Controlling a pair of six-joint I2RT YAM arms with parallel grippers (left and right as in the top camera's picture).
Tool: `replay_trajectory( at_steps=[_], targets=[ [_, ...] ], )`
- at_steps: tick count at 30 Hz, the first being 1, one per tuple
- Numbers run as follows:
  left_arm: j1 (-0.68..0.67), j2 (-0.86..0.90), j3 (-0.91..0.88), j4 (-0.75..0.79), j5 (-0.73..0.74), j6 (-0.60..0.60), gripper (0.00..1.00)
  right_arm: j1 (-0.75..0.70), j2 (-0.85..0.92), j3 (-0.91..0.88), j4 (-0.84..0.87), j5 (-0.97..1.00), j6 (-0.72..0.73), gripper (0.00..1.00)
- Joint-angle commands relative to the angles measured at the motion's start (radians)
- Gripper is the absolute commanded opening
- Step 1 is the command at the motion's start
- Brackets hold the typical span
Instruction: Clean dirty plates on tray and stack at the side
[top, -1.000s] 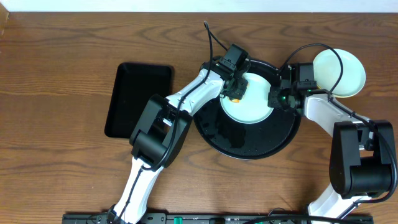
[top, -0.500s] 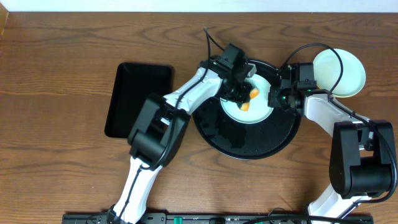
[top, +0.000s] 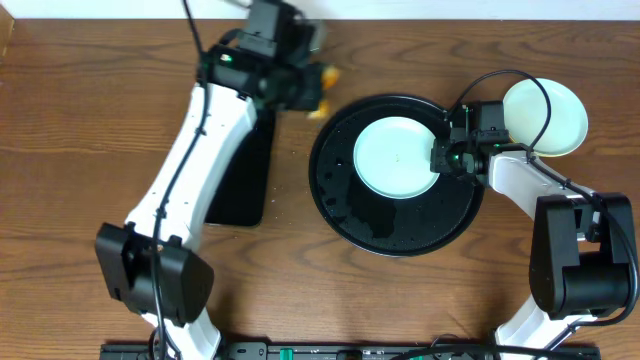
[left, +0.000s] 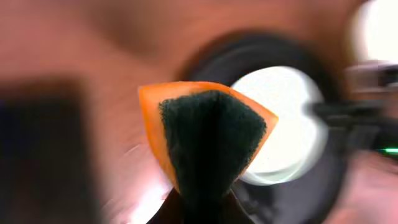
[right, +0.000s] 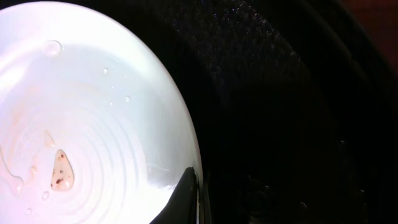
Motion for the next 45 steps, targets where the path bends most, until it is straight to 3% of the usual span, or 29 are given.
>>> replay_trajectory(
  at_steps=[1,5,8,13,17,21,25,32,45],
  targets=[
    [0.088,0.042,-0.044,-0.058,-0.079,0.013,0.08,0.019,0.024,-0.012,-0.009,-0.017,-0.007,0.01],
    [0.110,0.043,-0.052,-0.052,0.116,0.013,0.08,0.019,0.024,-0.012,-0.009,-0.017,-0.007,0.01],
    [0.060,0.046,-0.066,0.041,0.332,0.013,0.08,0.019,0.024,-0.012,-0.010,-0.017,-0.007,0.01],
    [-0.066,0.088,-0.120,0.220,0.375,-0.142,0.08,0.019,0.024,-0.012,-0.011,-0.017,-0.007,0.01],
    [-0.171,0.216,-0.132,0.417,0.602,-0.217,0.08,0.019,0.024,-0.012,-0.013,-0.017,-0.007,0.01],
    [-0.210,0.320,-0.132,0.520,0.650,-0.283,0.08,0.019,0.024,-0.012,-0.013,-0.017,-0.007,0.01],
    [-0.226,0.397,-0.132,0.607,0.801,-0.302,0.08,0.019,0.024,-0.012,-0.012,-0.017,-0.007,0.01],
    [-0.260,0.457,-0.132,0.658,0.788,-0.291,0.08,0.019,0.024,-0.012,-0.013,-0.017,-0.007,0.01],
    [-0.272,0.475,-0.182,0.661,0.562,-0.264,0.08,0.019,0.024,-0.012,-0.013,-0.017,-0.007,0.01]
  ],
)
